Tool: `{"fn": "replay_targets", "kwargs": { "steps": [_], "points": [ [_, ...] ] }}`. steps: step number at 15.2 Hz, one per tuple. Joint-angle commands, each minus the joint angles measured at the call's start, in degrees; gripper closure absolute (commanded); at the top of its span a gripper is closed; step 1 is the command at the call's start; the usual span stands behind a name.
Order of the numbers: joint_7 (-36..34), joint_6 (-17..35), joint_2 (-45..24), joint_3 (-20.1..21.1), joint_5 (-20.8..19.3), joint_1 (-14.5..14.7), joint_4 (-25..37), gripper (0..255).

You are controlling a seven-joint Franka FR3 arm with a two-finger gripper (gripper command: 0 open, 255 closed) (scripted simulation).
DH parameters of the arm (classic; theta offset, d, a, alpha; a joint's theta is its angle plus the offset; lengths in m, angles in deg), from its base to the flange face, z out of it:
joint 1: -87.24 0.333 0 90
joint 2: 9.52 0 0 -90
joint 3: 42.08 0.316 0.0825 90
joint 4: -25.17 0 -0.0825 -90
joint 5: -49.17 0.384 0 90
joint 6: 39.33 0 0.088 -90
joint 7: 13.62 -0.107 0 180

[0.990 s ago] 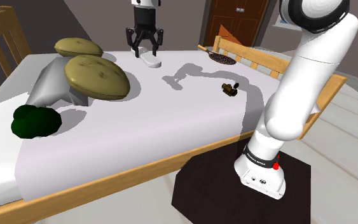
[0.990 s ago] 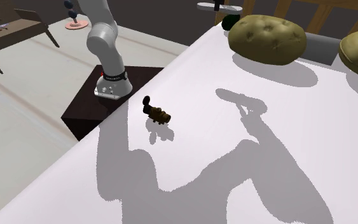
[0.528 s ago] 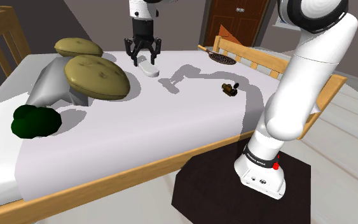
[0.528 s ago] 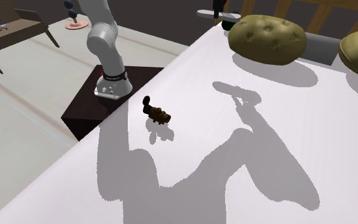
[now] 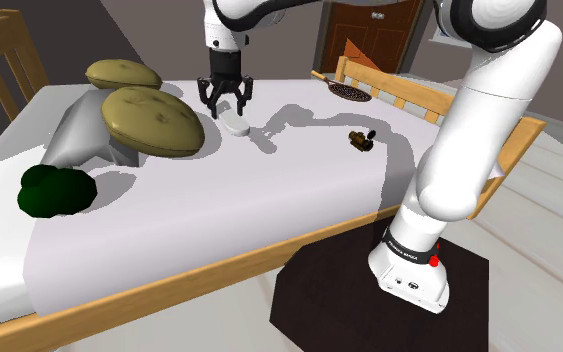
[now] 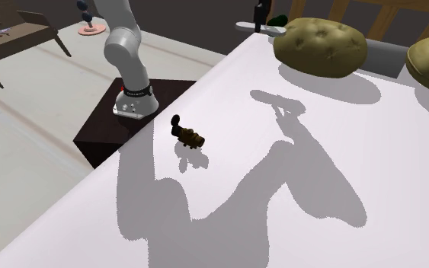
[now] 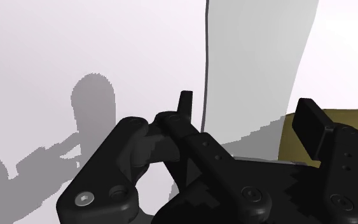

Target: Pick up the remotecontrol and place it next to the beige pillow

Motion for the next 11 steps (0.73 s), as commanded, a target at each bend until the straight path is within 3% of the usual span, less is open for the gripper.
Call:
{"fn": "replay_targets", "kwargs": {
  "steps": [1, 11],
  "points": [
    [-0.11, 1.68, -0.07, 0.04, -0.02, 0.04, -1.56, 255],
    [-0.44, 9.12, -1.73, 0.05, -0.35, 0.07, -7.36, 255]
  ]
}}
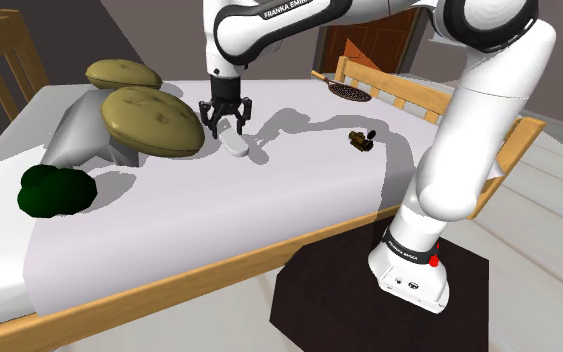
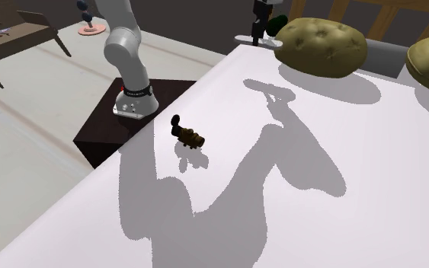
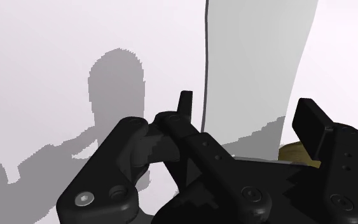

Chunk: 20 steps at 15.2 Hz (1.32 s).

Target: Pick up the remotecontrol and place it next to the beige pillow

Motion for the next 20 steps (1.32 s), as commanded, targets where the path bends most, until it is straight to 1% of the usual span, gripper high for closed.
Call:
{"fn": "replay_targets", "kwargs": {
  "steps": [1, 18, 20],
  "points": [
    [0.01, 1.59, -0.36, -0.04, -0.08, -0.04, -1.17, 255],
    [-1.05, 14.20, -6.19, -0.17, -1.38, 0.11, -8.03, 255],
    [-1.05, 14.20, -6.18, -0.17, -1.38, 0.11, -8.04, 255]
  ]
}}
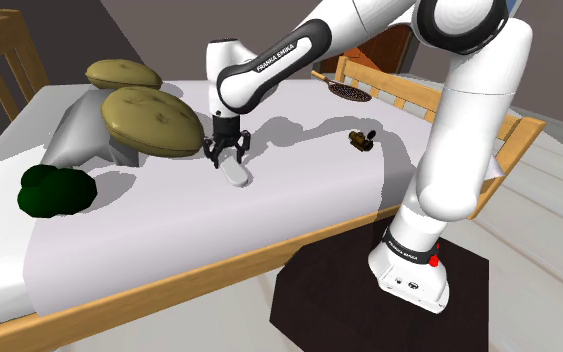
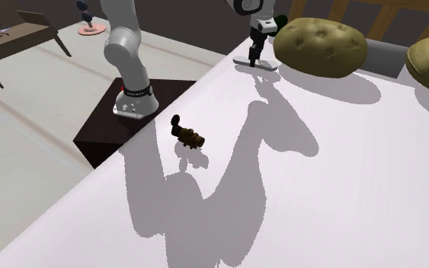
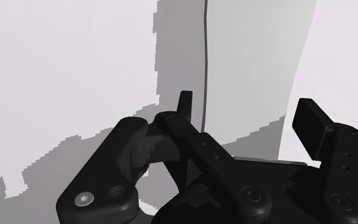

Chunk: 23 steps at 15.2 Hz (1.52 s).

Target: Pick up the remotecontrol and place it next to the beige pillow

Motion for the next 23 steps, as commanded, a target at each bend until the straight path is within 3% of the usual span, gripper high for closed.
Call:
{"fn": "replay_targets", "kwargs": {
  "steps": [1, 6, 7, 12, 16, 23],
  "points": [
    [0.00, 0.35, 0.00, -0.01, -0.02, -0.01, -0.30, 255],
    [0.00, 0.35, 0.00, -0.01, -0.02, -0.01, -0.30, 255],
    [0.00, 0.35, 0.00, -0.01, -0.02, -0.01, -0.29, 0],
    [0.00, 0.35, 0.00, -0.01, -0.02, -0.01, -0.30, 0],
    [0.55, -6.45, 3.55, 0.15, 0.80, -0.07, 3.01, 0],
    [0.55, -6.45, 3.55, 0.15, 0.80, -0.06, 3.01, 0]
  ]
}}
